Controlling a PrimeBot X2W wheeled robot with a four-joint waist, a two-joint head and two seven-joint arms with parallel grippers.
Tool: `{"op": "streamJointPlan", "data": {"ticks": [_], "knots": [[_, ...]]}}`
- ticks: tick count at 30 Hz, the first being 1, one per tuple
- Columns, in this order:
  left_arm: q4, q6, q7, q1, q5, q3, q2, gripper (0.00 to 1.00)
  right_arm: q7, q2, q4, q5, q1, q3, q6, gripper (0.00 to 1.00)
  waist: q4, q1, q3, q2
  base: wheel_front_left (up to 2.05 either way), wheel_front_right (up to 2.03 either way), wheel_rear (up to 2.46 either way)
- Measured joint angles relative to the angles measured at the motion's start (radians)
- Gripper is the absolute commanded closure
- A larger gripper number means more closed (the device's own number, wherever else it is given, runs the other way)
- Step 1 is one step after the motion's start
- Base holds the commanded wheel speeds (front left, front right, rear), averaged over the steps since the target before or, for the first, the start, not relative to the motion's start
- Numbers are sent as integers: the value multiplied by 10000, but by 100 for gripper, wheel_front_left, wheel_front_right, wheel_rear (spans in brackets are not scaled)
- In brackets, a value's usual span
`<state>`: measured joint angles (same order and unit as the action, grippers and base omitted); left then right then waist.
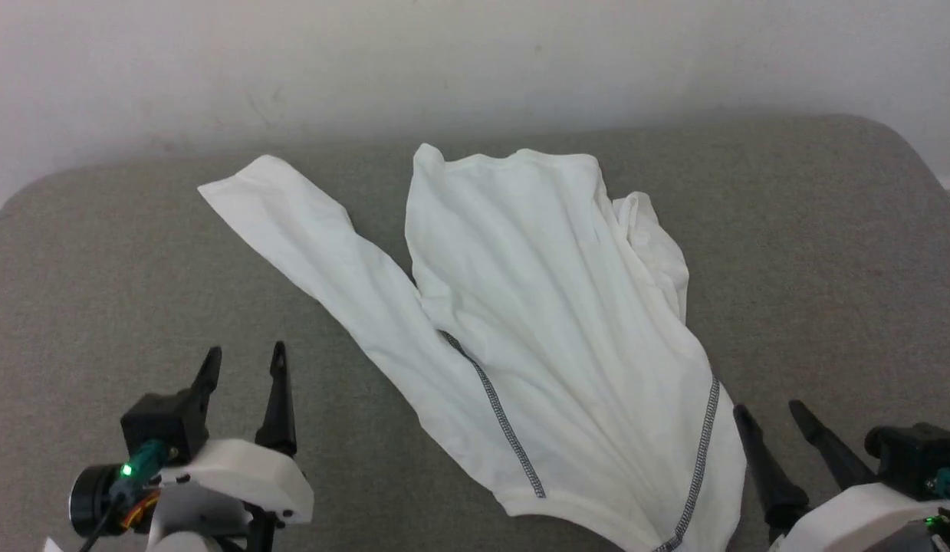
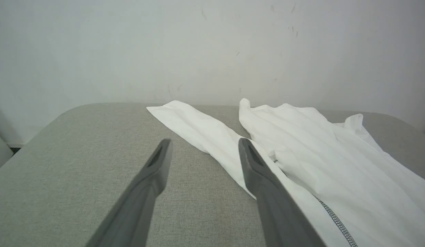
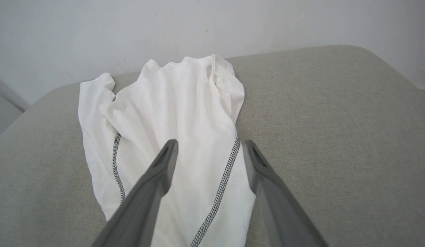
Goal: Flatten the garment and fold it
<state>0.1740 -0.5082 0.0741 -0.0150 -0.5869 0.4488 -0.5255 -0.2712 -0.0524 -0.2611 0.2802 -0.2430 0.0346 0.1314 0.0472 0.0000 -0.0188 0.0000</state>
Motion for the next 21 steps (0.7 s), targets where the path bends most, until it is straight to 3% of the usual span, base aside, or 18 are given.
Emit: {"op": "streamJointPlan", "data": {"ticks": [5,14,21], "knots": [[-341,77,-339,-1152,2,-19,121,0,23,2,-301,12,476,58,0,0,126,0,-407,0,0,0,0],[-2130,855,-1363,-4740,-224,-412,219,0,209,0,-763,58,1432,-61,0,0,299,2,-1728,0,0,0,0],[-4217,1898,-2711,-7605,-616,-811,-483,0,408,0,-1030,222,2157,-178,0,0,510,4,-2951,0,0,0,0]]}}
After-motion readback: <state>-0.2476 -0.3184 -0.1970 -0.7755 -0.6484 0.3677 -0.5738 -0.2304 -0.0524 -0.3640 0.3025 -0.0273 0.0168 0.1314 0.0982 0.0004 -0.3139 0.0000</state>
